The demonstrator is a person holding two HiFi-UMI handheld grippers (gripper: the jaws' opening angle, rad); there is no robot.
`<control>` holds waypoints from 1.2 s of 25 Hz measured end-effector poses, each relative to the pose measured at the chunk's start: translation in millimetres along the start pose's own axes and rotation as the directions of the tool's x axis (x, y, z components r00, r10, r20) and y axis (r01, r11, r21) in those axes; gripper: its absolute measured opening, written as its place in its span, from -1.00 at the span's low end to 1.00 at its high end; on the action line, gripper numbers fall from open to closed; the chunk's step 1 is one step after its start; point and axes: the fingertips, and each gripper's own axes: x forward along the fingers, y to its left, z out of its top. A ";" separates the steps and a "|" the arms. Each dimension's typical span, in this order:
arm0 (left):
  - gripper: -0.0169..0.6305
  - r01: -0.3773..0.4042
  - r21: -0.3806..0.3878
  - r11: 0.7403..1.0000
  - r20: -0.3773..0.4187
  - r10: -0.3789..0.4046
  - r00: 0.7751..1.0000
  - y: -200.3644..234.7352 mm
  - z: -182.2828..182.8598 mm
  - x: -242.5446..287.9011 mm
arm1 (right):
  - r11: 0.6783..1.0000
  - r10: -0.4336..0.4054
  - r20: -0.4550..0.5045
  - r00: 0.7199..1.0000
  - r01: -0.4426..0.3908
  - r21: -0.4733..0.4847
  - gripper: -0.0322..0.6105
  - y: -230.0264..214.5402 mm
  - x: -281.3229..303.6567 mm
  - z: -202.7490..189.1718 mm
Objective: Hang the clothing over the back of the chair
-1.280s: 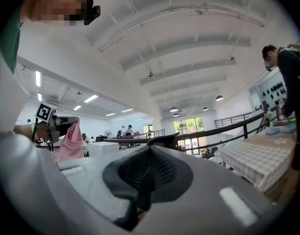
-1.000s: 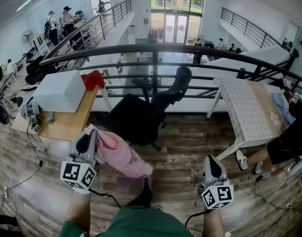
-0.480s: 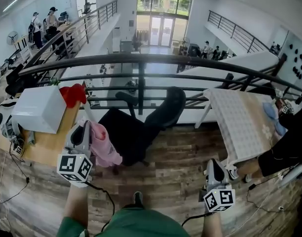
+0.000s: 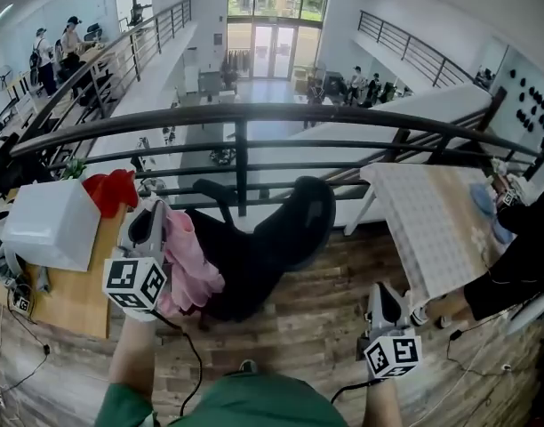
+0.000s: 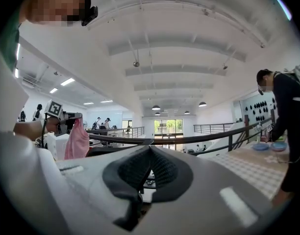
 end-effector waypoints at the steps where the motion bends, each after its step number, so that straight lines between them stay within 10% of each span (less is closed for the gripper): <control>1: -0.87 0.014 -0.002 1.000 -0.001 -0.014 1.000 -2.5 1.1 12.3 | 1.000 -0.001 0.002 1.000 0.001 -0.007 -0.89 -1.8 4.9 2.6; 16: -0.87 0.169 -0.018 0.985 0.004 -0.169 0.986 -208.8 51.4 105.7 | 1.000 -0.014 -0.011 1.000 0.014 0.021 -0.89 -153.4 -14.0 -5.9; 24: -0.87 0.273 0.154 0.949 0.070 -0.287 0.955 -402.8 116.0 102.4 | 0.997 0.021 0.024 0.999 -0.023 0.075 -0.89 -276.8 -36.1 -5.0; 30: -0.87 0.214 0.181 0.960 0.058 -0.228 0.972 -462.4 103.9 73.8 | 0.992 0.068 -0.001 0.998 -0.067 0.105 -0.89 -320.2 -53.4 -27.8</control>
